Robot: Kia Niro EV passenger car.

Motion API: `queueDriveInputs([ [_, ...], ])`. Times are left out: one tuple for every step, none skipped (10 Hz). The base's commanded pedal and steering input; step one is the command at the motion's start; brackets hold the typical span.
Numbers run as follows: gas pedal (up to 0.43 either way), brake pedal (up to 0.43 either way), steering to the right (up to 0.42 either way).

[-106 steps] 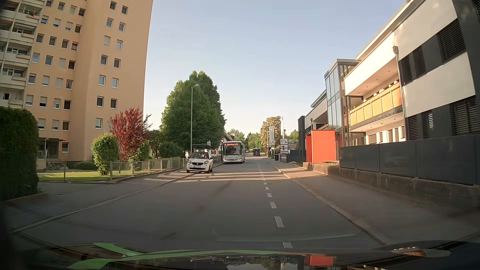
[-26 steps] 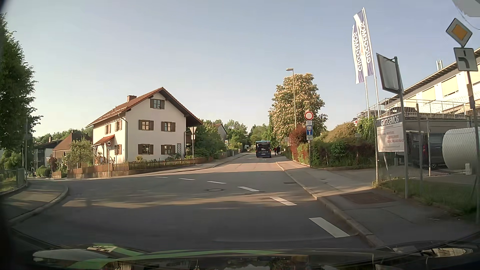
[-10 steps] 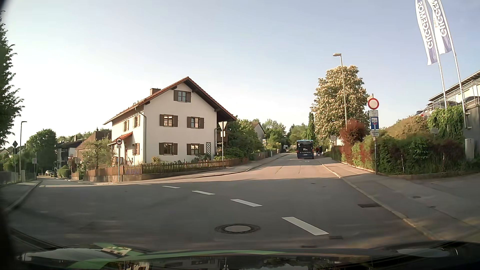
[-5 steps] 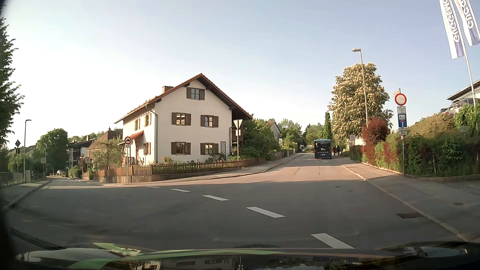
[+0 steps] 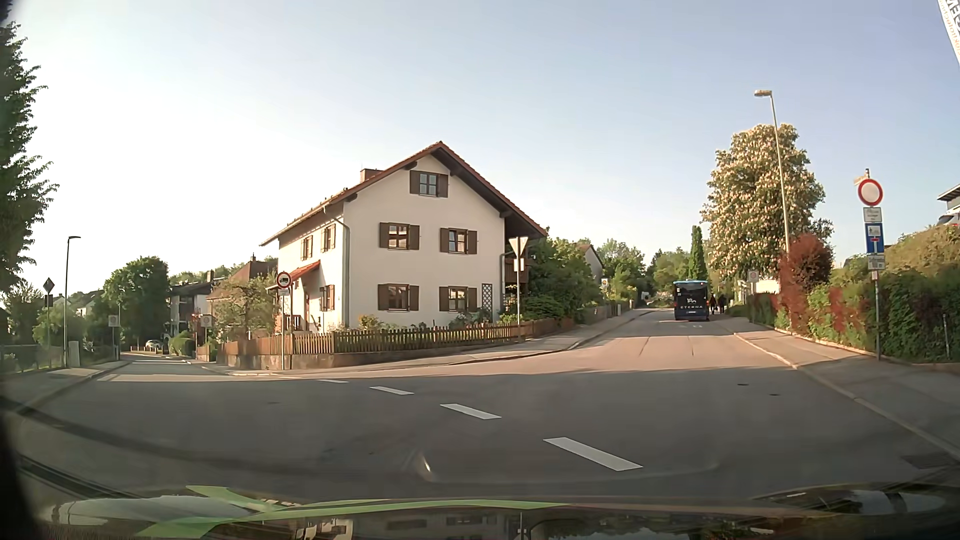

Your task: Follow the waypoints while adhering to traffic rules and regulations

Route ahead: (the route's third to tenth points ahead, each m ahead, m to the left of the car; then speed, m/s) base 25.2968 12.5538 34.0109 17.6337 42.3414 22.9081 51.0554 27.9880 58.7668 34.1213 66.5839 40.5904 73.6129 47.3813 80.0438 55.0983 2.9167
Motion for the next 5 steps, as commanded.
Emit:
queueDriveInputs([
  [0.150, 0.000, -0.223],
  [0.150, 0.000, -0.225],
  [0.150, 0.000, -0.231],
  [0.150, 0.000, -0.239],
  [0.150, 0.000, -0.246],
])
